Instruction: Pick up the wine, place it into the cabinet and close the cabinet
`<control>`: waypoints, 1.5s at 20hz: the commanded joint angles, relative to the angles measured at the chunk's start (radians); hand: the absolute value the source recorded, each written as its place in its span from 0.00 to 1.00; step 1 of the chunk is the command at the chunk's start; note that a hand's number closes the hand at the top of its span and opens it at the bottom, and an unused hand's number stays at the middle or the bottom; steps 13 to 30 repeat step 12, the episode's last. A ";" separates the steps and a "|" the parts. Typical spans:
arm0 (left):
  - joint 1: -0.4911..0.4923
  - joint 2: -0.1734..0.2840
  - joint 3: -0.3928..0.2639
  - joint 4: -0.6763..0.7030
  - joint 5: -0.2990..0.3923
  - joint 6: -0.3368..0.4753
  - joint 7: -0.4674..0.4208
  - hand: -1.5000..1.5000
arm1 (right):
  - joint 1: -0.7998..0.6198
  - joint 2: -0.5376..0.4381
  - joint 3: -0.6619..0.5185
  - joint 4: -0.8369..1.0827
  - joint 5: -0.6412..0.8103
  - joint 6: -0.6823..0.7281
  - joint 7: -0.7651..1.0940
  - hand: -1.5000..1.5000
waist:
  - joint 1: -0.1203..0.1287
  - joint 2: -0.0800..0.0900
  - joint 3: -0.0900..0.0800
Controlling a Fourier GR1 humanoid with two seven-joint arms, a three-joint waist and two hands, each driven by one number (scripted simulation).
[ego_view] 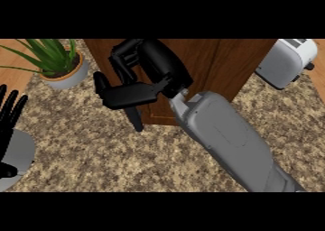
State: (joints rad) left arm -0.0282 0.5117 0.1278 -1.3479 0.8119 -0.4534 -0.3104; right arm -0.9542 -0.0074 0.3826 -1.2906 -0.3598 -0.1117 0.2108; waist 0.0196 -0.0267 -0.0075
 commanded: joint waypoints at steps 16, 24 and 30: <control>-0.003 0.018 0.007 -0.018 0.003 -0.029 0.023 0.00 | -0.030 -0.083 -0.109 0.209 0.053 0.033 -0.095 1.00 | 0.009 0.033 0.007; -0.003 0.018 0.007 -0.018 0.003 -0.029 0.023 0.00 | -0.030 -0.083 -0.109 0.209 0.053 0.033 -0.095 1.00 | 0.009 0.033 0.007; -0.003 0.018 0.007 -0.018 0.003 -0.029 0.023 0.00 | -0.030 -0.083 -0.109 0.209 0.053 0.033 -0.095 1.00 | 0.009 0.033 0.007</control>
